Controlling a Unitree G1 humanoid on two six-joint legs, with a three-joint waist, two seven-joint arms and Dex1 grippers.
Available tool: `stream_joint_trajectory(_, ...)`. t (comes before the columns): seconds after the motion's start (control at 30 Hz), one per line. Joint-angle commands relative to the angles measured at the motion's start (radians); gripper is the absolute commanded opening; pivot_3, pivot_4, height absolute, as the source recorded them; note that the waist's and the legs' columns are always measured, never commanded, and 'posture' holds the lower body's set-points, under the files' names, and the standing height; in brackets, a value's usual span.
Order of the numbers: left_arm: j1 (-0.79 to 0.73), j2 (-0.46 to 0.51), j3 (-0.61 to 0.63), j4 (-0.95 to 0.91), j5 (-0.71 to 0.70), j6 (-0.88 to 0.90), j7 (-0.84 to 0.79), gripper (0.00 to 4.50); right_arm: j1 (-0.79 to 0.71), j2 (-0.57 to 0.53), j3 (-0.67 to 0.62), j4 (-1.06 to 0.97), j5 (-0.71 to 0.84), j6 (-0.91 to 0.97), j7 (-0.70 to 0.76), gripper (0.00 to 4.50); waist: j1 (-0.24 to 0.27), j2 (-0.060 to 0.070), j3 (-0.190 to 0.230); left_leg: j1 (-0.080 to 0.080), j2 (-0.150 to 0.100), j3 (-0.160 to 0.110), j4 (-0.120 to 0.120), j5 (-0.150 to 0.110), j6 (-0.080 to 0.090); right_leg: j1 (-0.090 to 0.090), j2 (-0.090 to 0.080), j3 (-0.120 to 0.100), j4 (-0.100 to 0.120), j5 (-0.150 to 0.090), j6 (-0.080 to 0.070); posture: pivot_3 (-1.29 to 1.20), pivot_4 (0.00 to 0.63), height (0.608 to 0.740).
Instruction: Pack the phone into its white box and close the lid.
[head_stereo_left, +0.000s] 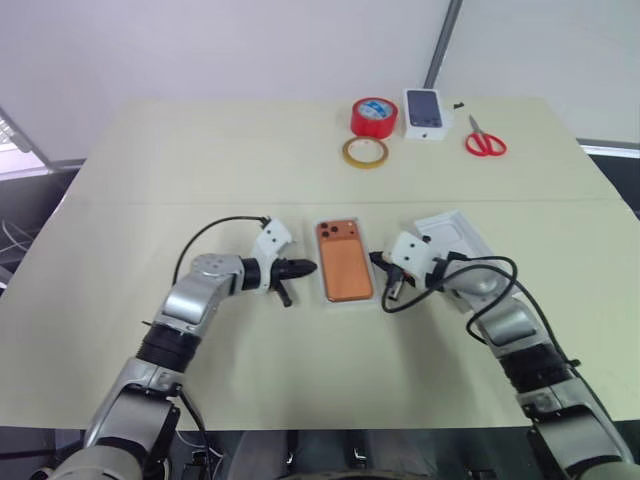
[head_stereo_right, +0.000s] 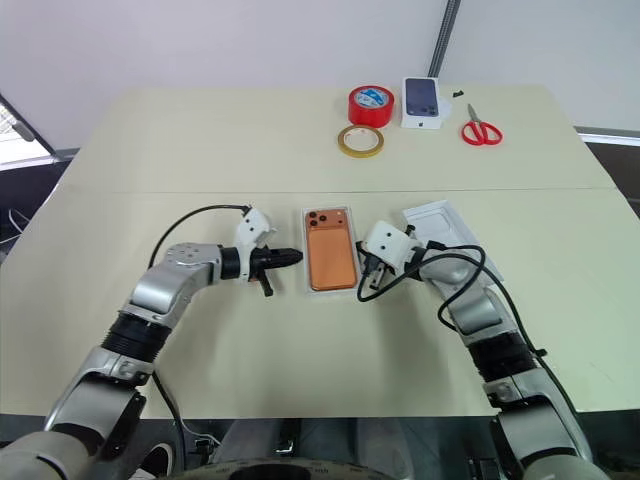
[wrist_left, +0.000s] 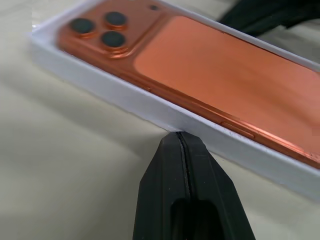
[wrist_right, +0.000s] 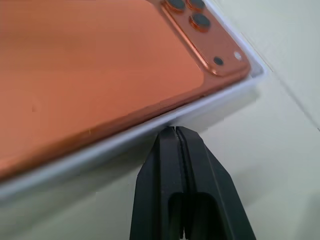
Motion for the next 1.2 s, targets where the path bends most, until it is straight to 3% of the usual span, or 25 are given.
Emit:
stream_joint_trajectory(0.03, -0.054, -0.086, -0.055, -0.013, -0.012, 0.010, -0.023, 0.00, 0.045, -0.043, -0.036, -0.117, 0.048, 0.033, 0.052, 0.03, 0.009, 0.000, 0.000, 0.000, 0.000, 0.000, 0.001, 0.000, 0.001, 0.001, 0.000, 0.000, 0.000, 0.000, 0.000, 0.00, 0.150, 0.740)
stream_joint_trajectory(0.33, -0.119, -0.148, -0.069, 0.074, 0.030, -0.045, -0.063, 0.00, 0.182, -0.130, -0.136, -0.293, 0.105, 0.149, 0.087, 0.03, -0.003, 0.000, 0.000, 0.000, 0.000, 0.000, 0.001, -0.001, 0.002, 0.001, 0.001, 0.000, -0.001, 0.000, 0.000, 0.00, 0.150, 0.740)
stream_joint_trajectory(0.77, -0.077, -0.109, -0.045, 0.018, 0.024, -0.013, -0.088, 0.00, 0.134, -0.108, -0.129, -0.240, 0.084, 0.144, 0.061, 0.03, 0.001, 0.000, 0.000, 0.000, 0.001, 0.000, 0.001, -0.001, 0.001, 0.001, 0.002, 0.000, -0.001, 0.000, 0.000, 0.00, 0.150, 0.740)
stream_joint_trajectory(1.2, -0.105, -0.098, 0.030, 0.104, 0.036, -0.052, -0.030, 0.00, 0.136, -0.141, -0.129, -0.250, 0.101, 0.164, 0.110, 0.03, 0.001, 0.000, 0.000, 0.000, 0.001, 0.000, 0.001, -0.001, 0.001, 0.001, 0.002, 0.000, -0.001, 0.000, 0.000, 0.00, 0.150, 0.740)
